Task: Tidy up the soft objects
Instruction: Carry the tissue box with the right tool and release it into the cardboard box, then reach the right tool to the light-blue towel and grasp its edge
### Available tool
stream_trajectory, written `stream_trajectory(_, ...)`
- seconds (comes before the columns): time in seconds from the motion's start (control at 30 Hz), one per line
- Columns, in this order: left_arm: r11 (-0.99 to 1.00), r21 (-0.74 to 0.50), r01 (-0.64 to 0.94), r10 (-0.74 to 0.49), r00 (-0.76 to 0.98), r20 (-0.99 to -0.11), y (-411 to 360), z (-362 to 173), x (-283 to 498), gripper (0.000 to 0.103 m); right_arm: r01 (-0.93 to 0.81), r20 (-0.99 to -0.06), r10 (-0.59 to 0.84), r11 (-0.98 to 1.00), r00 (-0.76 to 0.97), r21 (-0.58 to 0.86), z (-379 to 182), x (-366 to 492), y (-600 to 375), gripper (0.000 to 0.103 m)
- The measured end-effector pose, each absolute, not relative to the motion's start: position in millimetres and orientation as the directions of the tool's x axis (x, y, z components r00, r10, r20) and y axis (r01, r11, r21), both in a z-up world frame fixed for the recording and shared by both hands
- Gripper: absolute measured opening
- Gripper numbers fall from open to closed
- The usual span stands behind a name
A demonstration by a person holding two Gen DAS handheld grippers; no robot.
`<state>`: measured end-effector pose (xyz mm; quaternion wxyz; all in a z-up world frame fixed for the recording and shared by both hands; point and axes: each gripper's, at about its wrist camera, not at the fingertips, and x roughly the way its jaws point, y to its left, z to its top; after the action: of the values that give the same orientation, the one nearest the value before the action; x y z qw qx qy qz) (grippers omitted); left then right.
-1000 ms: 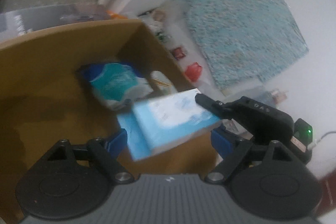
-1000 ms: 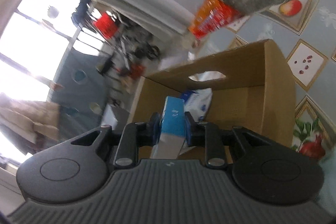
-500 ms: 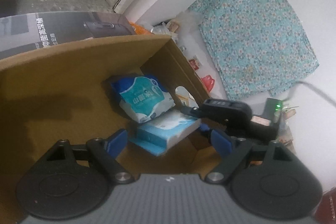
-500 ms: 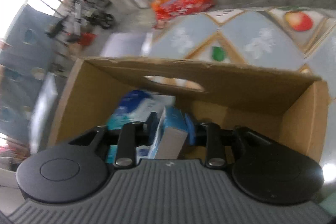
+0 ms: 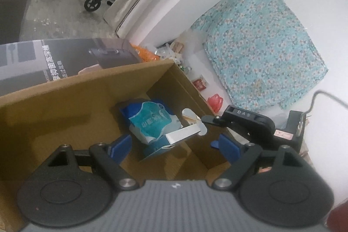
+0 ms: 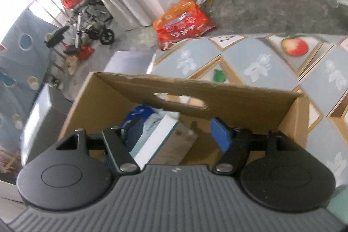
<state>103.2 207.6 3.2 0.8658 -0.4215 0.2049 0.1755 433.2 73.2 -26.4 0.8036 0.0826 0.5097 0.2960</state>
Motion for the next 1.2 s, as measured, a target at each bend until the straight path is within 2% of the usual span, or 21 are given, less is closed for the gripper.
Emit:
stream_trajectory(0.2, 0.582, -0.659, -0.476, 0.135, 0.856, -0.498, 206, 5, 96, 0.087, -0.342, -0.774, 0.589, 0.794, 0.232, 0.502, -38, 429, 86, 0.066)
stream_trajectory(0.23, 0.583, -0.657, -0.477, 0.138, 0.856, -0.498, 205, 6, 95, 0.087, -0.334, -0.78, 0.583, 0.8, 0.229, 0.499, -42, 428, 90, 0.061)
stream_trajectory(0.27, 0.585, -0.653, -0.48, 0.143, 0.854, -0.5, 205, 6, 94, 0.087, -0.322, -0.786, 0.578, 0.804, 0.221, 0.501, -48, 428, 94, 0.05)
stream_trajectory(0.33, 0.585, -0.649, -0.487, 0.148, 0.851, -0.505, 207, 5, 92, 0.087, -0.304, -0.791, 0.575, 0.807, 0.208, 0.507, -60, 429, 100, 0.04)
stream_trajectory(0.47, 0.579, -0.651, -0.491, 0.148, 0.848, -0.509, 210, 4, 90, 0.087, -0.293, -0.768, 0.599, 0.794, 0.228, 0.532, -66, 430, 97, 0.034)
stream_trajectory(0.6, 0.573, -0.659, -0.488, 0.138, 0.849, -0.509, 212, 2, 89, 0.087, -0.217, -0.696, 0.686, 0.727, 0.21, 0.651, -75, 434, 79, 0.03)
stream_trajectory(0.67, 0.573, -0.66, -0.485, 0.133, 0.85, -0.509, 212, 2, 89, 0.087, -0.195, -0.7, 0.687, 0.727, 0.196, 0.659, -81, 437, 73, 0.029)
stream_trajectory(0.8, 0.577, -0.663, -0.477, 0.121, 0.853, -0.508, 212, 1, 90, 0.087, -0.231, -0.773, 0.594, 0.802, 0.221, 0.551, -77, 431, 77, 0.031)
stream_trajectory(0.83, 0.575, -0.666, -0.476, 0.118, 0.853, -0.508, 212, 1, 90, 0.087, -0.251, -0.79, 0.57, 0.818, 0.227, 0.518, -75, 429, 81, 0.035)
stream_trajectory(0.93, 0.57, -0.669, -0.477, 0.119, 0.854, -0.507, 213, 1, 89, 0.087, -0.306, -0.844, 0.459, 0.875, 0.277, 0.376, -70, 422, 92, 0.053)
stream_trajectory(1.0, 0.566, -0.672, -0.478, 0.122, 0.854, -0.506, 214, 0, 87, 0.087, -0.31, -0.87, 0.4, 0.899, 0.288, 0.31, -73, 421, 97, 0.056)
stream_trajectory(1.07, 0.564, -0.673, -0.479, 0.123, 0.854, -0.505, 215, 0, 86, 0.087, -0.301, -0.876, 0.391, 0.903, 0.282, 0.307, -77, 424, 98, 0.061)
stream_trajectory(1.2, 0.56, -0.672, -0.484, 0.133, 0.854, -0.503, 217, 1, 84, 0.087, -0.227, -0.871, 0.426, 0.899, 0.244, 0.375, -93, 429, 95, 0.064)
